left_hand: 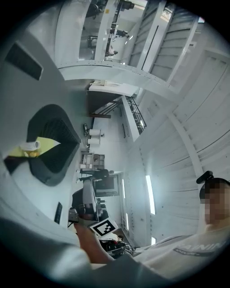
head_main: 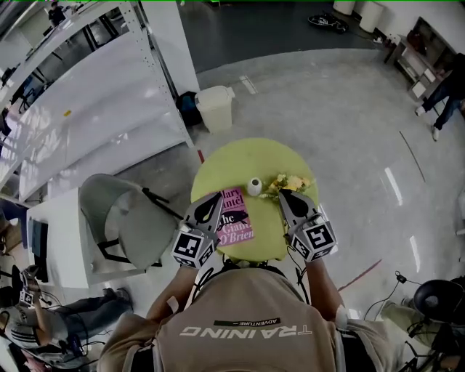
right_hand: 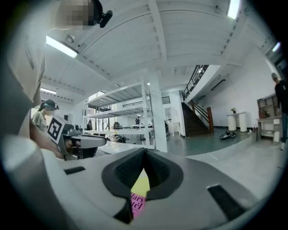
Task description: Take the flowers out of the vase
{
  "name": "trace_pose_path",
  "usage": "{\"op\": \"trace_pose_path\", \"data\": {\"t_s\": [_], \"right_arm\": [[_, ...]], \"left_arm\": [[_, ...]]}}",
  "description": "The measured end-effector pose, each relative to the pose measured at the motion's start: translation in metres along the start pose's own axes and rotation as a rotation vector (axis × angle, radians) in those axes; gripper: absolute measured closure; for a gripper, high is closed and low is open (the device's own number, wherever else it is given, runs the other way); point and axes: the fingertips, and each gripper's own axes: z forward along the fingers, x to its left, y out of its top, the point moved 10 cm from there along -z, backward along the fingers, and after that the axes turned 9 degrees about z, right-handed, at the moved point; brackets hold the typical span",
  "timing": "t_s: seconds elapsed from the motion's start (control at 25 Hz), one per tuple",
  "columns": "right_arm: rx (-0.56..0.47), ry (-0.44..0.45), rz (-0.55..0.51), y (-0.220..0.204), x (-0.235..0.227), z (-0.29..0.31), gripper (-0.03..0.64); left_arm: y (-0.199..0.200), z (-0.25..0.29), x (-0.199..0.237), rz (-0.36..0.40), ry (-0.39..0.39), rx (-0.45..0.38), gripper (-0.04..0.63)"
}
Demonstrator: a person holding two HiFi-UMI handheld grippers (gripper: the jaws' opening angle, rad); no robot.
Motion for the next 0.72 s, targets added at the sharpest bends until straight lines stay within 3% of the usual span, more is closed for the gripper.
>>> {"op": "trace_pose_path", "data": {"t_s": [0.36, 0.72], "right_arm": [[-0.019, 0.075, -0.092, 0.038, 0.03, 0.005, 0.614], [-0.032, 0.081, -0.089, 0.032, 0.038, 0.004, 0.613]], "left_arm": [[0.04, -0.011, 0.012, 0.025, 0.031, -0.054, 0.589], [0.038, -0.014, 0.01, 0.02, 0.028, -0.056, 0.589]]}}
